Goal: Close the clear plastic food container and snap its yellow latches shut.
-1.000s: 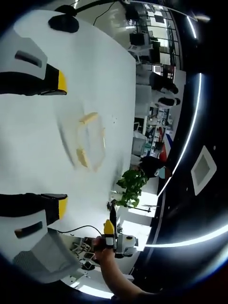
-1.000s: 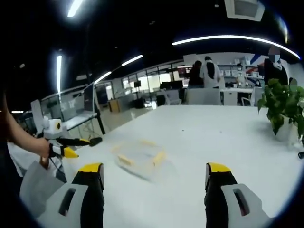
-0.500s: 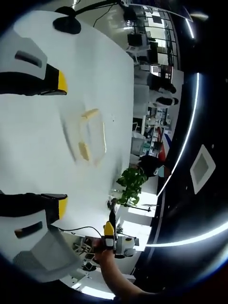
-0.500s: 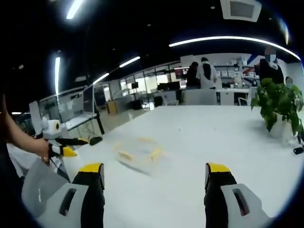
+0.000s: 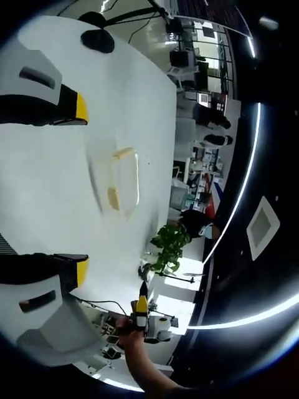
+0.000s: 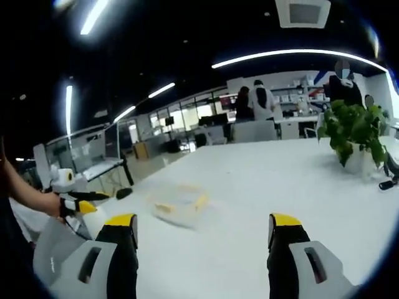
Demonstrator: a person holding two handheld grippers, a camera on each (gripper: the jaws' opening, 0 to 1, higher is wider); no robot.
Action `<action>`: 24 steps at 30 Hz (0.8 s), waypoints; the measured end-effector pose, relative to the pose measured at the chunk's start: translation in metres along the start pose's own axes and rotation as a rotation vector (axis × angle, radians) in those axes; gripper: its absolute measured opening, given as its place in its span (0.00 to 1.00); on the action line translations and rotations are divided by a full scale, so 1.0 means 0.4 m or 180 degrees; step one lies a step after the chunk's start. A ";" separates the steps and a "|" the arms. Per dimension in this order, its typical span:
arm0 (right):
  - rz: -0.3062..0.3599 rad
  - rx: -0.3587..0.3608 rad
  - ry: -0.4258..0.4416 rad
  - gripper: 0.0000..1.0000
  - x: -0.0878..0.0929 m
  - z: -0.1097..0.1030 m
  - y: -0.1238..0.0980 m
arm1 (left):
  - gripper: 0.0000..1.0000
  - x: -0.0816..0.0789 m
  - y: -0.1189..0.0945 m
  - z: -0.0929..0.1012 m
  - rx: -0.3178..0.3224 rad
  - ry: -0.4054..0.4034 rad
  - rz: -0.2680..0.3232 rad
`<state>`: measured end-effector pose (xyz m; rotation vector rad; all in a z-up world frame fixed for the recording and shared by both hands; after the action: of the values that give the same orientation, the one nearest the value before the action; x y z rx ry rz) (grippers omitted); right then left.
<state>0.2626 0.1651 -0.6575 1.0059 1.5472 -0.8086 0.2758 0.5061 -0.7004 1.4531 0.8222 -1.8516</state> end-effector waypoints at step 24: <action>-0.0137 -0.0184 0.0022 0.88 0.085 -0.100 -0.060 | 0.84 0.039 -0.039 0.035 -0.0007 -0.0010 -0.0085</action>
<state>0.2221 0.1972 -0.6829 0.9369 1.5943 -0.7864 0.2523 0.5027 -0.7114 1.4441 0.8454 -1.8718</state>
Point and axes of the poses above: the point that each gripper's makers call its tool centre point, and the gripper's own axes: y roughly forward along the fingers, z roughly to its right, x roughly out of its underside, the point moved 3 cm from there along -y, roughly backward along the fingers, and after that the axes turned 14 degrees about z, right-handed, at the moved point
